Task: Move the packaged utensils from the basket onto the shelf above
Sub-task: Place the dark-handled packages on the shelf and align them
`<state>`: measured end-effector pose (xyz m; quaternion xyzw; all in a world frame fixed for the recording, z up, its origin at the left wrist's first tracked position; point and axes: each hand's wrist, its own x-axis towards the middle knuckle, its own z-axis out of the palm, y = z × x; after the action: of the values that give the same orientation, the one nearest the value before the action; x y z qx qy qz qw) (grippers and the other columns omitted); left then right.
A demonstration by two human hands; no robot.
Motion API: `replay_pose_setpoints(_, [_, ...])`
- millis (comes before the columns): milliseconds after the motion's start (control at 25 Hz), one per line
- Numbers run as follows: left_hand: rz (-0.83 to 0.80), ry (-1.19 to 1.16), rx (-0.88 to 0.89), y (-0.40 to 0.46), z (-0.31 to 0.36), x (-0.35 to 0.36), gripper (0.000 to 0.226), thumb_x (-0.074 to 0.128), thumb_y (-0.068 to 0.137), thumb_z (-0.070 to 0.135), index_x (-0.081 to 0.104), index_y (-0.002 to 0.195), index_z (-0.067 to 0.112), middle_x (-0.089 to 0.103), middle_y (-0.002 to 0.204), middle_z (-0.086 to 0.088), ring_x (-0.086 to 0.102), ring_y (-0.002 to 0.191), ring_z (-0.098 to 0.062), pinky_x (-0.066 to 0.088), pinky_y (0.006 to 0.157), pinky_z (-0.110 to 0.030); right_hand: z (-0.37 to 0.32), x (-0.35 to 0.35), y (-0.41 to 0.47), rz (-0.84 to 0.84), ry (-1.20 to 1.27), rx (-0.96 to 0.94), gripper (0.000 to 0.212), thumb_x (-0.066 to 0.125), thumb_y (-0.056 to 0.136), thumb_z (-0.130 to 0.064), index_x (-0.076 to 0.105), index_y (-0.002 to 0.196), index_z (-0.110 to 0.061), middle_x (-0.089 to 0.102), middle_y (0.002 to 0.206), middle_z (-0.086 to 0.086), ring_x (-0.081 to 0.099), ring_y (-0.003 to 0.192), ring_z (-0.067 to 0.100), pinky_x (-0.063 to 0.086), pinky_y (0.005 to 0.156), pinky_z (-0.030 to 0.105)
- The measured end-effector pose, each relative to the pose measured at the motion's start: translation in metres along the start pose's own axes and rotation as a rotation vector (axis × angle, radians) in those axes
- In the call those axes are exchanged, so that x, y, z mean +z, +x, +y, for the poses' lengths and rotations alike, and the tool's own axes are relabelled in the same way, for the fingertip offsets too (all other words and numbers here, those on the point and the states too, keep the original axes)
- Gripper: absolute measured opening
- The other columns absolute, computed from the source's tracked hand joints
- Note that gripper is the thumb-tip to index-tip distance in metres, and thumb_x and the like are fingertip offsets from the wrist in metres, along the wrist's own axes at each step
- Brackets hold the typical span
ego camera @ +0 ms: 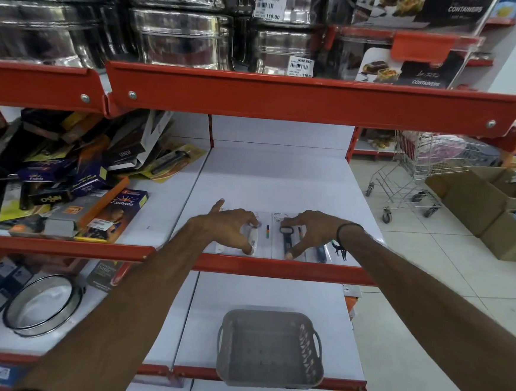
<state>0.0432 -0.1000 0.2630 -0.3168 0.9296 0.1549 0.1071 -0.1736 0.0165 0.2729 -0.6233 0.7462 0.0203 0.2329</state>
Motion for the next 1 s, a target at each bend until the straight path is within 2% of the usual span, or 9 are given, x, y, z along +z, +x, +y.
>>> replay_pose_setpoints(360, [-0.006, -0.003, -0.001, 0.004, -0.001, 0.0, 0.08, 0.07, 0.068, 0.058, 0.044, 0.14, 0.038, 0.041, 0.156, 0.005, 0.037, 0.144, -0.022, -0.01, 0.121, -0.051, -0.009, 0.003, 0.002, 0.036, 0.05, -0.027, 0.093, 0.087, 0.064, -0.049, 0.045, 0.145, -0.031, 0.039, 0.154, 0.001, 0.031, 0.142, 0.028, 0.023, 0.117, 0.043])
replay_pose_setpoints(640, [-0.013, 0.015, -0.028, 0.006, 0.008, -0.004, 0.079, 0.07, 0.067, 0.057, 0.046, 0.139, 0.033, 0.049, 0.147, 0.004, 0.044, 0.138, -0.021, -0.011, 0.119, -0.058, -0.01, 0.0, 0.001, 0.032, 0.013, -0.036, 0.096, 0.085, 0.062, -0.054, 0.043, 0.145, -0.033, 0.038, 0.156, -0.001, 0.033, 0.142, 0.026, 0.022, 0.117, 0.043])
replay_pose_setpoints(840, [0.154, 0.01, 0.024, 0.015, 0.026, -0.009, 0.077, 0.065, 0.072, 0.062, 0.046, 0.139, 0.032, 0.051, 0.149, 0.003, 0.045, 0.138, -0.021, -0.013, 0.118, -0.064, 0.012, -0.018, -0.013, 0.05, 0.079, 0.0, 0.113, 0.089, 0.053, -0.057, 0.036, 0.149, -0.032, 0.036, 0.157, -0.003, 0.032, 0.144, 0.023, 0.024, 0.119, 0.044])
replay_pose_setpoints(920, [0.139, 0.0, 0.066, 0.019, 0.038, -0.005, 0.08, 0.062, 0.073, 0.068, 0.045, 0.143, 0.032, 0.051, 0.151, 0.004, 0.047, 0.137, -0.021, -0.009, 0.119, -0.062, 0.03, -0.024, -0.021, 0.056, 0.044, 0.036, 0.112, 0.09, 0.055, -0.054, 0.037, 0.15, -0.028, 0.037, 0.157, -0.002, 0.033, 0.144, 0.024, 0.024, 0.119, 0.043])
replay_pose_setpoints(1000, [0.103, 0.02, 0.086, 0.022, 0.045, 0.002, 0.082, 0.061, 0.072, 0.073, 0.046, 0.143, 0.033, 0.052, 0.15, 0.005, 0.048, 0.135, -0.02, 0.003, 0.119, -0.058, 0.046, -0.025, -0.027, 0.04, 0.019, 0.086, 0.11, 0.09, 0.057, -0.05, 0.036, 0.15, -0.028, 0.033, 0.158, -0.002, 0.029, 0.145, 0.023, 0.022, 0.119, 0.041])
